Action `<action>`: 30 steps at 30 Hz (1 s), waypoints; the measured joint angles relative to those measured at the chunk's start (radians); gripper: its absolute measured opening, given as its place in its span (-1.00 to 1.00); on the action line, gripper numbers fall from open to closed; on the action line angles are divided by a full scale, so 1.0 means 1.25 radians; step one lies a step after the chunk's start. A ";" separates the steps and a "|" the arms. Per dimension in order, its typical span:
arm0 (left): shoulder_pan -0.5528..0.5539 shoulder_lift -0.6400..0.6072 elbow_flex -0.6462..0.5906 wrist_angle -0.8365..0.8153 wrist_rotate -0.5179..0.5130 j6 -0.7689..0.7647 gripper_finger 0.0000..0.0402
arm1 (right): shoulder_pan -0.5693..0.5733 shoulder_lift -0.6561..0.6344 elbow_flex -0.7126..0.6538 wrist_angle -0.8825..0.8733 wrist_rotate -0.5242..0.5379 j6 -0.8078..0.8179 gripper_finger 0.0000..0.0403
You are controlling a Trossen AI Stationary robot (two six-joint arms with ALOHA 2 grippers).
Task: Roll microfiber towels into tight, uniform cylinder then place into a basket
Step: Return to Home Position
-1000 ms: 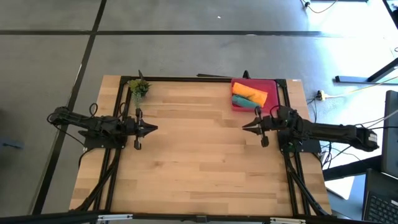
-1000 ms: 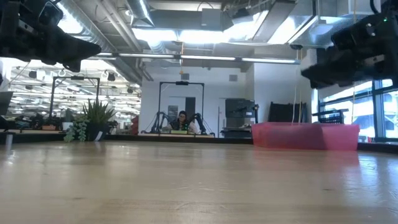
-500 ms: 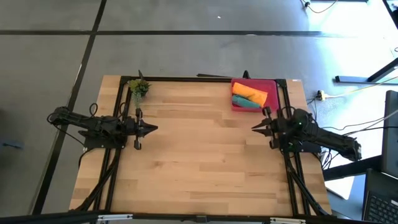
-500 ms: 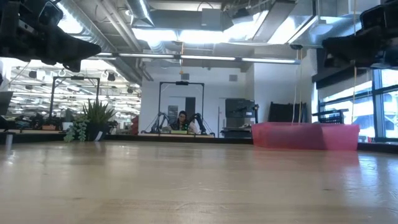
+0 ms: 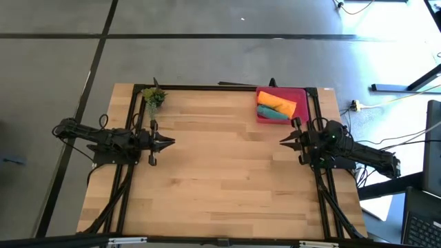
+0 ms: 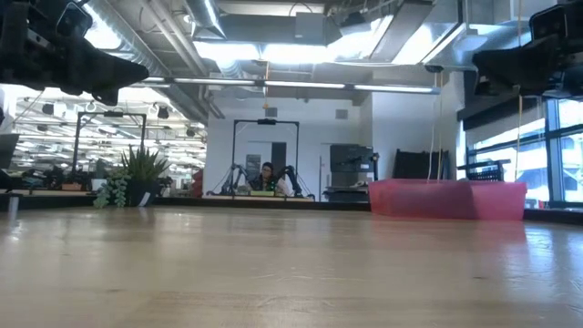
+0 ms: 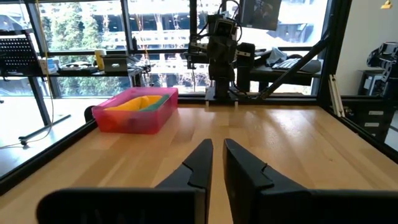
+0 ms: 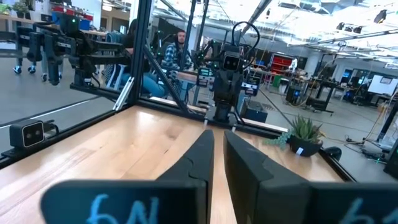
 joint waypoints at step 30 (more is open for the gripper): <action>0.000 0.000 0.000 0.000 0.001 0.000 -0.99 | 0.000 0.000 0.000 0.001 -0.001 0.000 -0.80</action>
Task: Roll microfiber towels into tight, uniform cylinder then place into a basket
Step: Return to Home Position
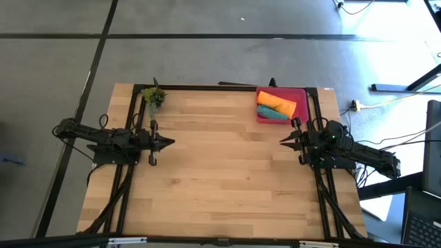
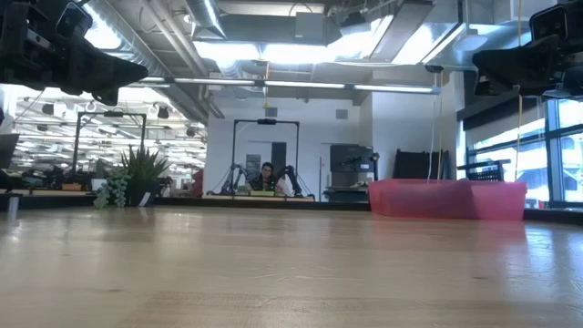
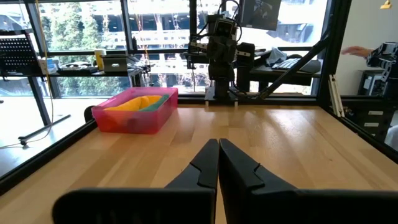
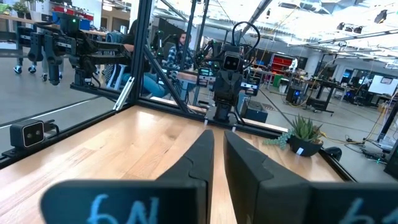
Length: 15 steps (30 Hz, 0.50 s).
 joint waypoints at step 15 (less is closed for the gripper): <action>0.000 0.000 0.000 0.000 0.000 0.000 -0.87 | 0.000 0.000 0.000 0.000 0.000 0.000 -0.80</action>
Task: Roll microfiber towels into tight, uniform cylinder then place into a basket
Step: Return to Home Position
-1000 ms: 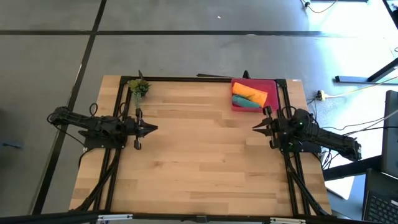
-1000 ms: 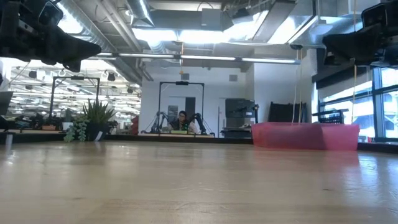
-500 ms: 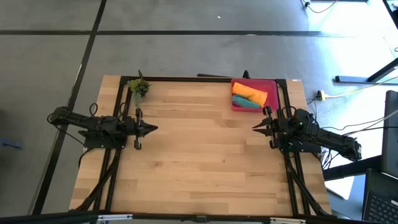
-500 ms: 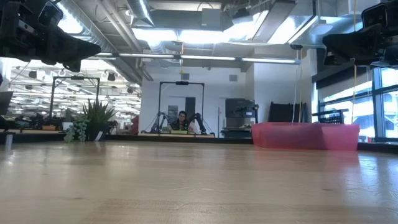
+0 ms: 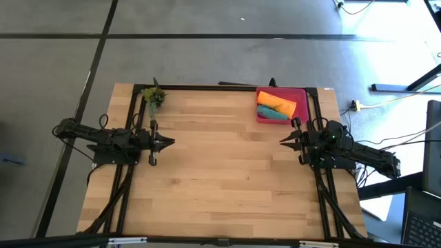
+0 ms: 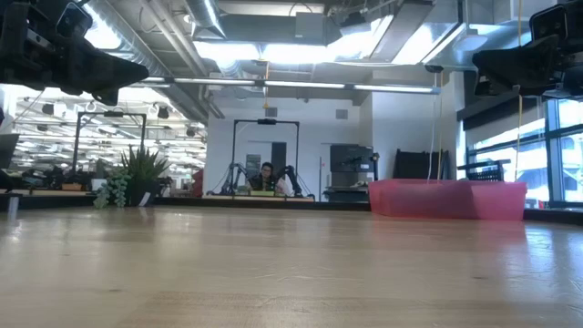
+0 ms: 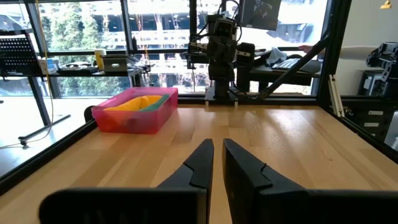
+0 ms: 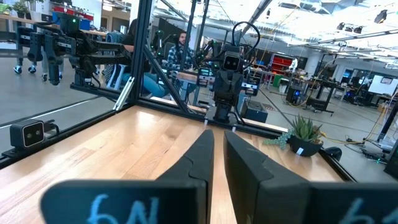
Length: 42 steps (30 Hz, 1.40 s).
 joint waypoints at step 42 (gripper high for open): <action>0.000 0.000 0.000 0.000 0.000 0.000 -0.89 | 0.000 0.000 0.000 0.000 0.000 0.000 -0.80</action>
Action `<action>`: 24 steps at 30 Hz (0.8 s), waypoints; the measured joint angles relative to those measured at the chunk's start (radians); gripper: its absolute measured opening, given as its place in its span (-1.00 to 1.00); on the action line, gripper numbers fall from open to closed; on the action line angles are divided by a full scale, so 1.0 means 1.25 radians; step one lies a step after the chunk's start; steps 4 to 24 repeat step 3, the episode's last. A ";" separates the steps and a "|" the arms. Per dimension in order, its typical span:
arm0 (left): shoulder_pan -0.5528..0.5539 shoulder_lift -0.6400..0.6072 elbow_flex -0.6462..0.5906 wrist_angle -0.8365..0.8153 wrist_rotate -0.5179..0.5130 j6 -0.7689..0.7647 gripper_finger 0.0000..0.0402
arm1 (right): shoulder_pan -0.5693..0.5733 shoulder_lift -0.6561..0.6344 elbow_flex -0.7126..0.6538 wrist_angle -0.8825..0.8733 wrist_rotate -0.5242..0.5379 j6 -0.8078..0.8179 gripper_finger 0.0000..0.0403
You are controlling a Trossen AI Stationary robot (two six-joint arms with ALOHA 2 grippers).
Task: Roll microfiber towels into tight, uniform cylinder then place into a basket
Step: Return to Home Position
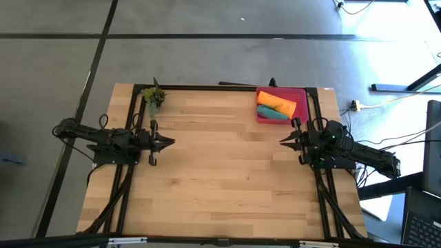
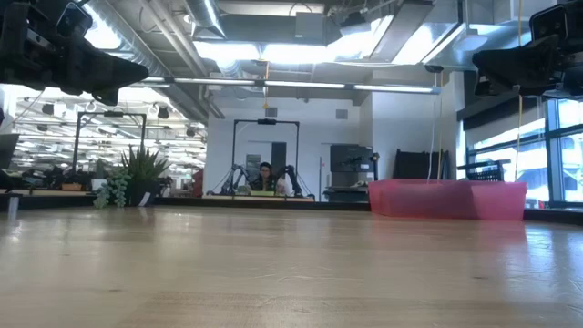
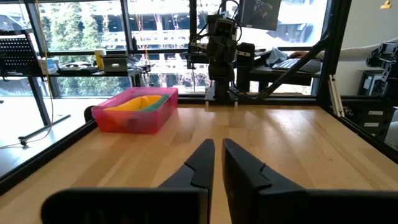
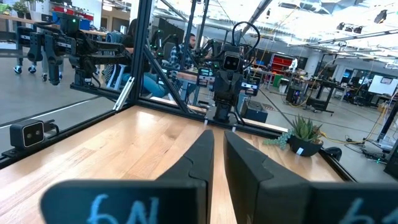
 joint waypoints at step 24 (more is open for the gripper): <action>0.000 0.000 0.000 0.000 0.000 0.000 -0.91 | 0.000 0.000 0.000 0.000 0.000 0.000 -0.80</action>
